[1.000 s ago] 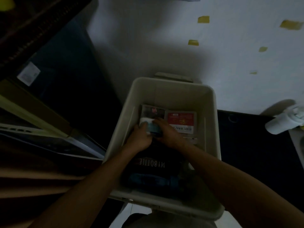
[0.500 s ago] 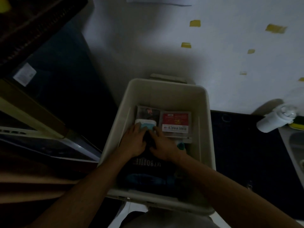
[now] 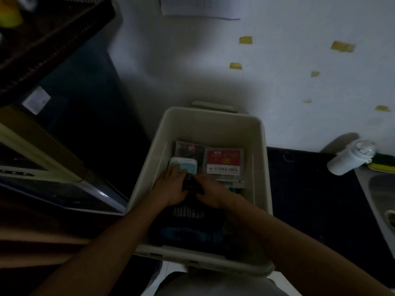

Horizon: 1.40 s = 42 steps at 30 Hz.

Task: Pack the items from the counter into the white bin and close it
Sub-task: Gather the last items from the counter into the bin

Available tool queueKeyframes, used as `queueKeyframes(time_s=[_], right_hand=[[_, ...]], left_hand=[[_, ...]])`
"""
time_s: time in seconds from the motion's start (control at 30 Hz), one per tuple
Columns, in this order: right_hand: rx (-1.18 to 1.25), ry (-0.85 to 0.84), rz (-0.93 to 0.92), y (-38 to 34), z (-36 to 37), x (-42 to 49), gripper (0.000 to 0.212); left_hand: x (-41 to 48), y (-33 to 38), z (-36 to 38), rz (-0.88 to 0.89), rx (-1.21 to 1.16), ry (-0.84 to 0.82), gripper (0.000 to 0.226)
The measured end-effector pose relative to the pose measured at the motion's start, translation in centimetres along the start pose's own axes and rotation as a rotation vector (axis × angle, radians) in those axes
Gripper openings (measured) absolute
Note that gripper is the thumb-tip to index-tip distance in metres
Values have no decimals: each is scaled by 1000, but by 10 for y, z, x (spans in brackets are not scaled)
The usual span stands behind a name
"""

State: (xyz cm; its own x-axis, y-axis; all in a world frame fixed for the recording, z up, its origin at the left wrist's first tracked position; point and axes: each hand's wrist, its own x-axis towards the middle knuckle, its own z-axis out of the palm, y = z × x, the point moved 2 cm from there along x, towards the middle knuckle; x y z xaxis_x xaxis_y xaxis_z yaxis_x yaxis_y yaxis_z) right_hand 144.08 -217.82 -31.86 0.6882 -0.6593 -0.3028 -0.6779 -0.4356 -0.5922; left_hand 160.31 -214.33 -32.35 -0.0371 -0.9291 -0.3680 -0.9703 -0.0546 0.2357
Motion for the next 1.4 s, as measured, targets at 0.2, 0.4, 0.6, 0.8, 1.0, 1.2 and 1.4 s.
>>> queueKeyframes(time_s=[0.2,0.4,0.6,0.8,1.0,1.2,1.4], right_hand=[[-80,84,-24,8,-32,-21,53],[-87,147,-6,16,-76,-40,64],[-98,274,-70,32,-117,-69,58],[-90,380,-94,56,-150,-101,55],[-60,438,-47,100,-184,-133,55],[-51,448,61,152,-206,-163,60],[-56,454,129,214,-224,-192,60]], left_hand=[[-1,10,-13,66,-48,64,78],[2,52,-39,266,-123,224,72],[10,112,-62,372,-167,289,68],[28,165,-77,414,-88,293,66],[46,229,-85,478,-133,305,65],[68,296,-80,565,-109,282,56],[94,348,-60,515,-54,242,69]])
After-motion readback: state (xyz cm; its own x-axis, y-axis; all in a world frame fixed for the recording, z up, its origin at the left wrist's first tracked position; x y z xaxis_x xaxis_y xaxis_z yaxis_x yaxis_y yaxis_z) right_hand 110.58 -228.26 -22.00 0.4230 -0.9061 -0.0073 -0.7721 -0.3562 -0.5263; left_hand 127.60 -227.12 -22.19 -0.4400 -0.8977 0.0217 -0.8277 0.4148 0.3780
